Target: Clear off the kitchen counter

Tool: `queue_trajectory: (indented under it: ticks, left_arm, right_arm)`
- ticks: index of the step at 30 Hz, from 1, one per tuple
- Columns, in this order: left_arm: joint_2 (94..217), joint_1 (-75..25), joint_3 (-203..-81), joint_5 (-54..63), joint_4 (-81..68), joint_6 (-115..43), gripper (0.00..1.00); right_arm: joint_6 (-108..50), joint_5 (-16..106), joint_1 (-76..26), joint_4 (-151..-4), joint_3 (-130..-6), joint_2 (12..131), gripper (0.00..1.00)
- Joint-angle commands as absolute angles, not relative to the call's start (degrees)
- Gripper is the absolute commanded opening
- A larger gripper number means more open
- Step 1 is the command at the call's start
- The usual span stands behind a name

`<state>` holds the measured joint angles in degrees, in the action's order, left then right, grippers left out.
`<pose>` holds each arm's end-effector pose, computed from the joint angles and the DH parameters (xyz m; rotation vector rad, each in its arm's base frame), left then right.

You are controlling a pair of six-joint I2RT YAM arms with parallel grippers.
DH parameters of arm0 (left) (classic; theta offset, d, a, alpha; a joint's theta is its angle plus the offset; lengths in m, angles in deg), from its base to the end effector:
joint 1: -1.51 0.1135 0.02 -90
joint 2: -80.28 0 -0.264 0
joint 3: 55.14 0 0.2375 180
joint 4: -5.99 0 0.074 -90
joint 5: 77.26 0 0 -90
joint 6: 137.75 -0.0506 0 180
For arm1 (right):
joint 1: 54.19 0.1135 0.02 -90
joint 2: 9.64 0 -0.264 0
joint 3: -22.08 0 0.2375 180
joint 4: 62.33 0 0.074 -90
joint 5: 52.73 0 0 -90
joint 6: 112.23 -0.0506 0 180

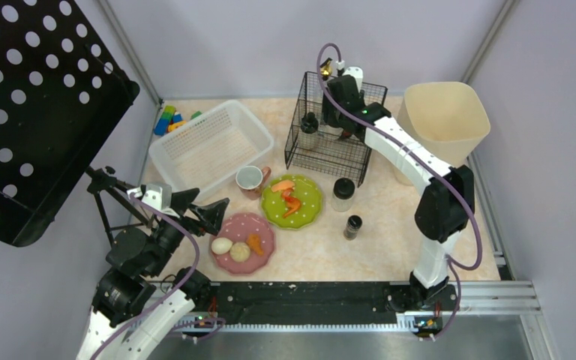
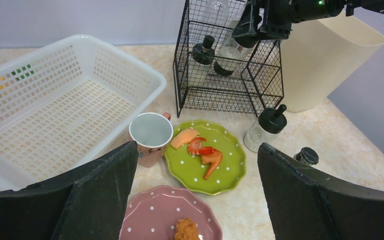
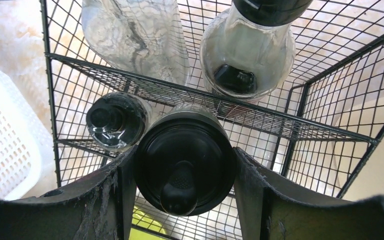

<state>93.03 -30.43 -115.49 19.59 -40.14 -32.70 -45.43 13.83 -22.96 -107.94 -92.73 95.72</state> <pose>0.0430 -0.0197 0.3503 0.1351 1.5661 -0.5556 0.3708 0.2013 0.3360 0.0748 2.1433 0.1018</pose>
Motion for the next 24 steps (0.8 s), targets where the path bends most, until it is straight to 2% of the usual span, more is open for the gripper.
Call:
queue_trajectory:
  ticks: [1, 13, 19, 24]
  left_arm:
    - [93.39, -30.17, -115.58, 19.07, -38.70, -32.63, 0.93]
    - [93.04, -30.21, -115.62, 19.16, -38.73, -32.63, 0.94]
    - [92.99, -30.15, -115.60, 19.07, -38.70, -32.63, 0.94]
    - [92.98, -30.20, -115.58, 19.08, -38.70, -32.62, 0.94]
  right_arm:
    - [-46.44, 12.99, -23.33, -103.28, -95.28, 97.63, 0.28]
    - [-48.18, 16.58, -24.47, -105.69, -97.07, 104.46, 0.34]
    - [-49.20, 16.65, -24.82, -105.96, -97.31, 105.74, 0.56]
    - [-49.44, 16.83, -24.83, -106.35, -97.79, 105.34, 0.67]
